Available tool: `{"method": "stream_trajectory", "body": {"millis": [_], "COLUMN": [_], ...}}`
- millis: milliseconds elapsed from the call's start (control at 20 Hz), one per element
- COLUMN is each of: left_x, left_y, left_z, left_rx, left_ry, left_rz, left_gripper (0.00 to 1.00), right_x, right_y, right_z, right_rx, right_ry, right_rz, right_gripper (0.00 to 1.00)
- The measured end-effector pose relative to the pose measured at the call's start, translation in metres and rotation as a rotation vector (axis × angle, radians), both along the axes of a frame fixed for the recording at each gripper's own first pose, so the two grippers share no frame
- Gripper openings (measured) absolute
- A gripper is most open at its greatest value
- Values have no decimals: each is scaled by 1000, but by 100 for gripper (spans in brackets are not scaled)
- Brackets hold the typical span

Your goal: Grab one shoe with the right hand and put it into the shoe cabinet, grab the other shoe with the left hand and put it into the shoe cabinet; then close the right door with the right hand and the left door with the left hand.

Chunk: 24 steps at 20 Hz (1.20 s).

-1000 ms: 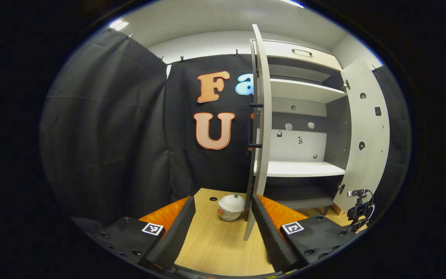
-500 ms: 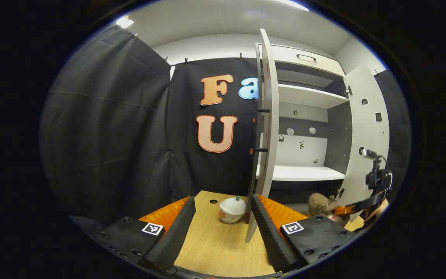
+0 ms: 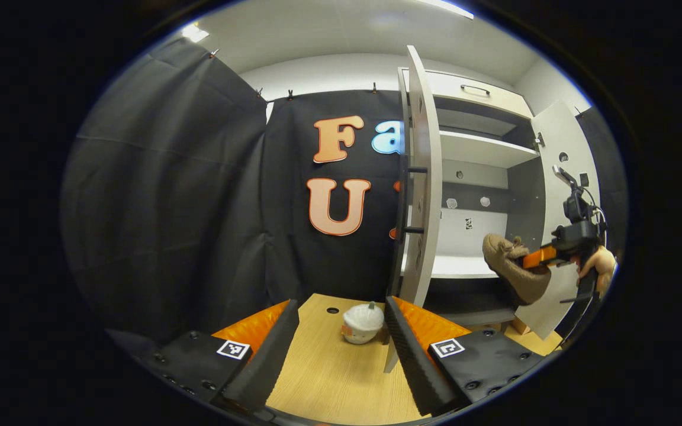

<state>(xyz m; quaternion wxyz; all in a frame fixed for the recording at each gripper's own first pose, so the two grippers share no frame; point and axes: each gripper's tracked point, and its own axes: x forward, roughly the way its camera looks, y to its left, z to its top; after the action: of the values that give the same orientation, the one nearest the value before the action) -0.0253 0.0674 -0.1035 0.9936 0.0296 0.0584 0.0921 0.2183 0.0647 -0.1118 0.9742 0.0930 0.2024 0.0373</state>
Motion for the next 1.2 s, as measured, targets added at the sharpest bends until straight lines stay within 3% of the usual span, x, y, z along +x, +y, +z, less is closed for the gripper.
{"method": "stream_trajectory", "body": {"millis": [300,750,1000,1050,1200], "left_x": [6,14,14,14,17], "left_y": [10,14,17,12,-3], "left_z": [-12,-17,-19,-23,-25], "left_rx": [2,10,4,-10,-32], "left_ry": [15,60,87,95,91], "left_rz": [18,53,85,79,41], "left_gripper": [96,95,95,95,96], "right_x": [88,217,219,217,195], "right_y": [-11,-44,-50,-50,-43], "right_z": [11,-7,-13,-7,9], "right_rx": [-4,7,-18,-27,-16], "right_ry": [-30,26,26,4,-24], "right_rz": [-58,-180,-185,-185,-138], "right_gripper": [2,2,23,24,41]}}
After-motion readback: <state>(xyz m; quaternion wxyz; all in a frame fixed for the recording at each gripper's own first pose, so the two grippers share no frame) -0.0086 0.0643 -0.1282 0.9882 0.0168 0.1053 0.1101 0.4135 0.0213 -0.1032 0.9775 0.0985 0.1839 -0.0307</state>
